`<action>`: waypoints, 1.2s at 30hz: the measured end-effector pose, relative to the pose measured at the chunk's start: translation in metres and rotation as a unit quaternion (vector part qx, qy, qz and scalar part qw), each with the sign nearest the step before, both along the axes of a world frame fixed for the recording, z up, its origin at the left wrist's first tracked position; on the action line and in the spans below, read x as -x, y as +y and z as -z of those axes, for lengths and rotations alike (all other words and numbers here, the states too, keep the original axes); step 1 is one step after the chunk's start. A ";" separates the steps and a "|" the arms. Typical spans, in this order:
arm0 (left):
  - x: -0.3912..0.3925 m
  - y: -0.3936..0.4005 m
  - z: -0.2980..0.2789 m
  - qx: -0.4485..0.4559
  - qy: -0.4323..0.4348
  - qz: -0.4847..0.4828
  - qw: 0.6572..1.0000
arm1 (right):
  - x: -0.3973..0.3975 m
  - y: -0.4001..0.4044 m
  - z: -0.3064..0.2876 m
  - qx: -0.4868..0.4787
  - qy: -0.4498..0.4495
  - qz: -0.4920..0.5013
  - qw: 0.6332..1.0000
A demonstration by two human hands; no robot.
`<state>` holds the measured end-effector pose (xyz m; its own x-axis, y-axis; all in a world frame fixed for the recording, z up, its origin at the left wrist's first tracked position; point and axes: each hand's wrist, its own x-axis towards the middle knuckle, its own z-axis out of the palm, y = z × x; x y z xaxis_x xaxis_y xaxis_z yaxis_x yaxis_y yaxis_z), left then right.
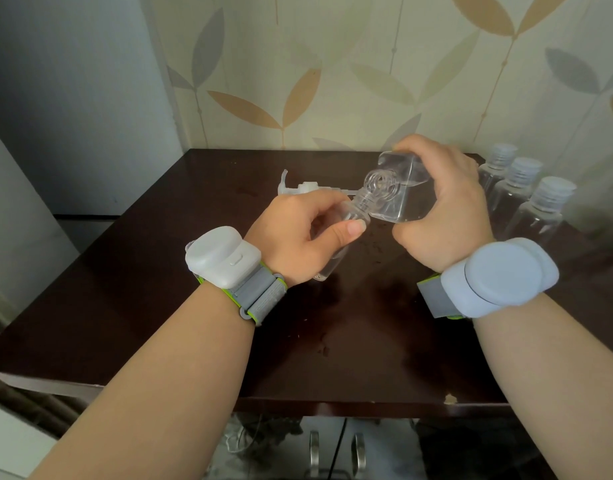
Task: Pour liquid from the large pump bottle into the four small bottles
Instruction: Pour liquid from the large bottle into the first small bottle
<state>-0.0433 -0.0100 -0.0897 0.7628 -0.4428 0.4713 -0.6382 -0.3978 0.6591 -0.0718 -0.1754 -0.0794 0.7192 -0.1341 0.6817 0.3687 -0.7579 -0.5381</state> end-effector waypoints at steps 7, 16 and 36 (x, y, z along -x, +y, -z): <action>0.000 0.000 -0.001 0.003 -0.002 -0.004 1.000 | 0.001 0.000 -0.001 -0.002 -0.004 -0.002 1.000; 0.000 0.000 0.000 0.005 0.000 -0.002 1.000 | 0.000 0.000 0.001 0.006 -0.006 0.005 1.000; 0.000 0.000 0.001 0.003 0.002 0.002 1.000 | 0.000 0.001 0.002 0.002 -0.011 0.003 1.000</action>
<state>-0.0434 -0.0100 -0.0904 0.7634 -0.4424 0.4706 -0.6365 -0.3918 0.6643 -0.0717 -0.1749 -0.0812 0.7029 -0.1348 0.6984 0.3764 -0.7626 -0.5261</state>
